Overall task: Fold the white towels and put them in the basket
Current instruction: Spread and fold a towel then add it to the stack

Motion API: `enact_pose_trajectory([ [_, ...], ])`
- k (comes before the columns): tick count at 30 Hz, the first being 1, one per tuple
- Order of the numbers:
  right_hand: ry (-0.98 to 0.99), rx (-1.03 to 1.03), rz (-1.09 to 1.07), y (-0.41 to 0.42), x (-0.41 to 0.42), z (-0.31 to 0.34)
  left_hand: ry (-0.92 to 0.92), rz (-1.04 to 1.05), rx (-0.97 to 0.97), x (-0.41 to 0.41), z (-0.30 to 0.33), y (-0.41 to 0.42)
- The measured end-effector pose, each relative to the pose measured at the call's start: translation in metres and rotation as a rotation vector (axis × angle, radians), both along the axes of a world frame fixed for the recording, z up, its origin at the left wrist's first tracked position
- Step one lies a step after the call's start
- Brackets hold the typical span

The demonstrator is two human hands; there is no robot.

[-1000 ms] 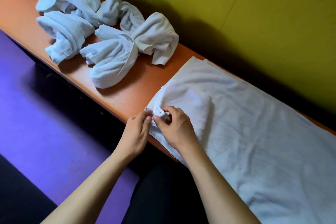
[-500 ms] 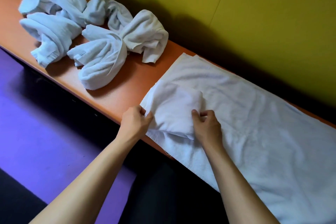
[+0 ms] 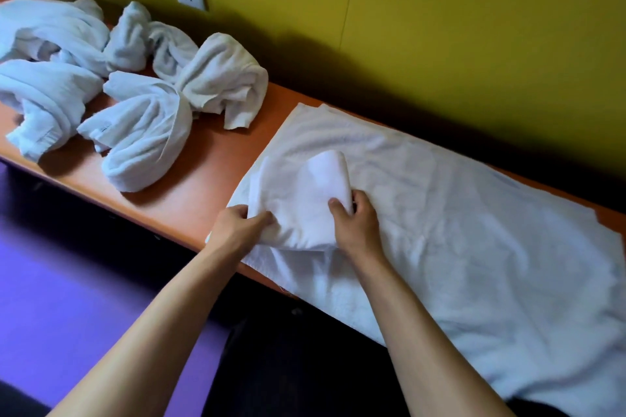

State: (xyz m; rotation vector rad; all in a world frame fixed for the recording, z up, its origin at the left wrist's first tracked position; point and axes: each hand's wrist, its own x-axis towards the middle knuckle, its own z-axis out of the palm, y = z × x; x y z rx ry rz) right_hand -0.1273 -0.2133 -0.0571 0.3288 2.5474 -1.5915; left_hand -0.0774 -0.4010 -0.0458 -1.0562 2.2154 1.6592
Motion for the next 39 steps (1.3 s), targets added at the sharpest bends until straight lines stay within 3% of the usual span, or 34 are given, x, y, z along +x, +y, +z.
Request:
enact_pose_trajectory([
  [2,0.036,-0.014,-0.026,0.013,0.002,0.004,0.074,0.021,0.008,0.002,0.005,0.017],
  [6,0.1,-0.032,-0.087,0.06,0.008,0.015,0.131,0.083,0.205,0.004,0.009,0.062],
  [11,0.15,-0.039,-0.154,0.141,0.021,0.027,0.205,-0.001,0.256,0.007,0.019,0.137],
  [25,0.198,-0.06,-0.465,0.389,0.065,0.01,0.265,-0.447,0.129,-0.006,0.021,0.374],
  [32,0.209,0.082,-0.585,0.52,0.078,-0.006,0.257,-0.736,0.159,-0.017,0.01,0.499],
  [39,0.268,0.232,-0.647,0.616,0.041,-0.01,0.356,-0.856,0.088,-0.057,0.003,0.6],
])
